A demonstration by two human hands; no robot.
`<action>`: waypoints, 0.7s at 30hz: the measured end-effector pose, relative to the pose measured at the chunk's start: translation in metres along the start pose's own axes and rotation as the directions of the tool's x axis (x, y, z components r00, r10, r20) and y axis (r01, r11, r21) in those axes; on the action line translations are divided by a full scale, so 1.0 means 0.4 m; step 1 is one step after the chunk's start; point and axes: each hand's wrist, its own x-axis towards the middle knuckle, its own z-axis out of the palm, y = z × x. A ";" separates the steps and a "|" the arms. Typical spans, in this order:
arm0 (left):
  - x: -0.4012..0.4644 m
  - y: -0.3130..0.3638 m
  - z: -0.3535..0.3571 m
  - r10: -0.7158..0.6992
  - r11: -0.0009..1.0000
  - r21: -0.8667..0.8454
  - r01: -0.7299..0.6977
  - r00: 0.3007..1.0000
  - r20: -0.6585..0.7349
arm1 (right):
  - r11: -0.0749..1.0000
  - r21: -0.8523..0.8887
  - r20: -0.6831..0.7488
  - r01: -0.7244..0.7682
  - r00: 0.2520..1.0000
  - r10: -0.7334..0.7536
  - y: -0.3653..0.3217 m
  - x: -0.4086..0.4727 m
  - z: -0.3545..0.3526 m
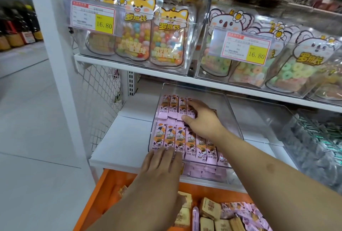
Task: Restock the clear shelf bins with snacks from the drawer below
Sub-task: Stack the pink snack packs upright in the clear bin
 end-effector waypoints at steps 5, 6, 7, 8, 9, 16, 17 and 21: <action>0.000 -0.003 0.004 0.006 1.000 0.006 -0.006 1.000 0.010 | 1.000 -0.009 -0.017 0.009 1.000 -0.009 0.005 -0.013 0.001; -0.001 -0.004 0.004 0.008 1.000 0.004 -0.008 1.000 0.015 | 1.000 0.004 -0.002 0.005 1.000 -0.005 0.006 -0.015 -0.002; -0.002 -0.006 0.003 0.010 1.000 -0.001 -0.010 1.000 0.020 | 1.000 0.020 0.006 0.004 1.000 -0.005 0.007 -0.017 -0.005; -0.003 -0.008 0.001 0.009 1.000 -0.010 -0.009 1.000 0.026 | 0.999 0.034 0.015 -0.005 1.000 0.004 0.006 -0.022 -0.012; -0.005 -0.009 -0.001 0.007 1.000 -0.020 -0.006 0.999 0.033 | 0.998 0.055 0.015 -0.012 1.000 0.012 0.004 -0.029 -0.019; -0.042 0.002 -0.027 0.007 0.998 -0.068 -0.002 0.997 0.072 | 0.997 0.079 -0.022 0.014 1.000 -0.013 -0.019 -0.165 -0.092; -0.051 0.006 -0.029 0.019 0.997 -0.080 -0.014 0.998 0.063 | 0.996 0.081 -0.033 0.023 0.999 -0.021 -0.021 -0.200 -0.101; -0.101 0.025 -0.022 0.057 0.990 -0.136 -0.047 0.996 0.069 | 0.989 0.139 -0.048 0.039 0.998 -0.032 -0.019 -0.368 -0.136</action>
